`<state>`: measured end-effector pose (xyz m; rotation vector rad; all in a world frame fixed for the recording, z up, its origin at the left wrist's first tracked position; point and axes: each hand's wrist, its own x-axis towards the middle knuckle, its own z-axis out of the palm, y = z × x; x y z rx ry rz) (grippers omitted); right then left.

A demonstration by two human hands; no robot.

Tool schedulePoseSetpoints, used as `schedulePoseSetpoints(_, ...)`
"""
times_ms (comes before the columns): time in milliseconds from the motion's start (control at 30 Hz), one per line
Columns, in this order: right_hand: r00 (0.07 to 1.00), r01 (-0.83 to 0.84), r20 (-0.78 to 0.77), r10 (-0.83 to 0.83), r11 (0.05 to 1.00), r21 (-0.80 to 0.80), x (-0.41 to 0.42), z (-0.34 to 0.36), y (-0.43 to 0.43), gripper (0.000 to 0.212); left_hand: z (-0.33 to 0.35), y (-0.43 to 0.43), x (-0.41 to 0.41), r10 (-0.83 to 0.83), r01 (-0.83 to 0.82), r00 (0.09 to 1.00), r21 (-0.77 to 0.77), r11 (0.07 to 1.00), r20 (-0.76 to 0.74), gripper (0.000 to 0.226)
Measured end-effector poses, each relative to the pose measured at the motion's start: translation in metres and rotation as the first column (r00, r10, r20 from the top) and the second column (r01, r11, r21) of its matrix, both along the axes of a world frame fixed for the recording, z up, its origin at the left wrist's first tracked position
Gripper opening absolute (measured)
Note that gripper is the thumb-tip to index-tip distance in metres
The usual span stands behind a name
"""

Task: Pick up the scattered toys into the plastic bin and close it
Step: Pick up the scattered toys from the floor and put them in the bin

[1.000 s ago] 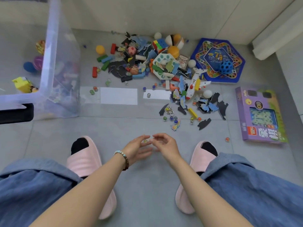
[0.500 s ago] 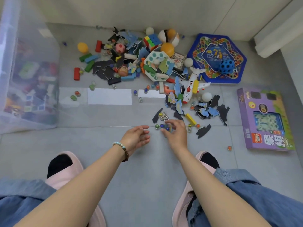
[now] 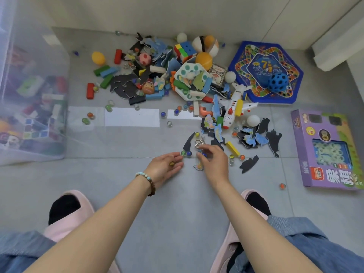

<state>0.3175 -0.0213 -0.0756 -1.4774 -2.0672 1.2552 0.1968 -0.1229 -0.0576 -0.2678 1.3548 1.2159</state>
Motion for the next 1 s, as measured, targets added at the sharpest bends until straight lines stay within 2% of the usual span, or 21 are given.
schedulePoseSetpoints(67, 0.998, 0.011, -0.061, -0.012, 1.000, -0.023, -0.007, 0.008, -0.003, 0.022, 0.001, 0.002, -0.002, 0.021, -0.021, 0.999, 0.006, 1.000, 0.039, 0.029)
schedulePoseSetpoints(167, 0.979, -0.138, -0.168, 0.115, 0.981, -0.134, -0.026, 0.020, -0.015, 0.023, 0.006, 0.002, -0.005, 0.105, -0.117, 0.979, 0.062, 0.991, 0.175, 0.034)
schedulePoseSetpoints(233, 0.970, -0.204, -0.161, 0.184, 0.972, -0.116, -0.034, 0.021, -0.020, 0.024, 0.008, 0.001, -0.007, 0.148, -0.170, 0.963, 0.081, 0.982, 0.226, 0.033)
schedulePoseSetpoints(333, 0.987, -0.150, -0.060, 0.149, 0.989, -0.015, -0.031, 0.013, -0.015, 0.021, 0.007, 0.000, -0.012, 0.170, -0.174, 0.978, 0.026, 0.984, 0.120, 0.022)
schedulePoseSetpoints(467, 0.979, -0.193, 0.059, 0.193, 0.981, -0.008, -0.025, -0.003, -0.014, 0.019, 0.005, -0.003, -0.022, 0.108, -0.107, 0.993, 0.023, 0.994, -0.041, 0.022)
schedulePoseSetpoints(633, 0.972, -0.230, 0.071, 0.222, 0.964, 0.134, -0.020, -0.011, -0.017, 0.010, 0.000, -0.009, -0.025, 0.123, -0.122, 0.992, 0.062, 0.991, -0.017, 0.019)
schedulePoseSetpoints(767, 0.973, -0.228, 0.072, 0.218, 0.958, 0.173, -0.019, -0.012, -0.017, 0.011, 0.000, -0.010, -0.018, 0.159, -0.163, 0.986, 0.089, 0.983, 0.056, 0.022)
schedulePoseSetpoints(900, 0.992, -0.004, -0.128, 0.003, 1.000, -0.011, -0.027, 0.002, -0.013, 0.017, 0.003, -0.005, -0.012, 0.140, -0.151, 0.981, 0.081, 0.985, 0.136, 0.021)
schedulePoseSetpoints(1000, 0.977, 0.003, -0.211, -0.031, 0.991, -0.130, -0.033, 0.018, -0.013, 0.020, 0.004, 0.002, -0.005, 0.113, -0.130, 0.975, 0.080, 0.988, 0.193, 0.025)
